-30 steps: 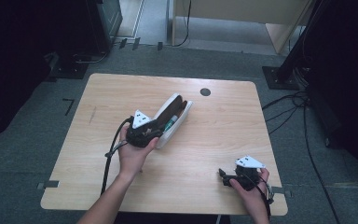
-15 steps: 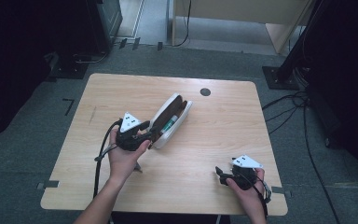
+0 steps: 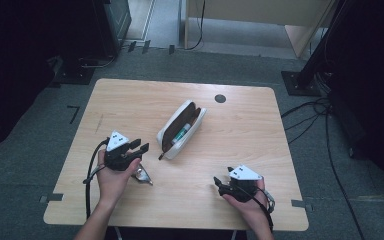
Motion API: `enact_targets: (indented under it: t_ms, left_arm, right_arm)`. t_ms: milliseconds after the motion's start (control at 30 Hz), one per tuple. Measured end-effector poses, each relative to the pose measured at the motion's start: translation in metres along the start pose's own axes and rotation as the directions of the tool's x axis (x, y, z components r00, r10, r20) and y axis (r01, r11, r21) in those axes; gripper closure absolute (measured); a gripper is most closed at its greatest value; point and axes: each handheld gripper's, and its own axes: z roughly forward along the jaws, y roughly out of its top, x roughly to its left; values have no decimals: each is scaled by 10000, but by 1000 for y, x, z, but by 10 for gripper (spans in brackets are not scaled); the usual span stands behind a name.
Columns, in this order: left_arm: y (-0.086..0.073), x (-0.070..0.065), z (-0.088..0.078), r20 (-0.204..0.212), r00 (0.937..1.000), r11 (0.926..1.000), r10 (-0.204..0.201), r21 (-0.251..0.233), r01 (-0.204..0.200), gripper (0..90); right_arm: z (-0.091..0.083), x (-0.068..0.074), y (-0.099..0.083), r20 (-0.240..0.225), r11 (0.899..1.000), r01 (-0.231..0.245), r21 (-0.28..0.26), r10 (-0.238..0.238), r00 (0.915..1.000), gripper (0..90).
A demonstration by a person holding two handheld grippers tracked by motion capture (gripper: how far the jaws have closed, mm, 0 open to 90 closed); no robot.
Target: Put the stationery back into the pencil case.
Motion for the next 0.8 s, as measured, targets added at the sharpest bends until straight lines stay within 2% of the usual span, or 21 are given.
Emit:
enact_targets:
  t_ms: [133,367,600,800]
  left_arm:
    - [-9,9,-5,-131,9999,10000,-54,40,55,612]
    - [-29,23,-15,-326,9993,9996,-209,182,215,612]
    - [-49,36,-24,-494,9980,9983,-387,419,408,615]
    - [-60,45,-31,-476,9978,9975,-451,528,476,625]
  right_arm:
    - [6,11,8,-318,9997,123,-221,-130,9994,452]
    - [15,33,19,-893,9977,596,-330,-623,9941,529]
    - [23,51,26,-1519,9952,884,-424,-939,9839,557]
    - [33,67,30,-2158,9929,1115,-419,-1180,9693,593]
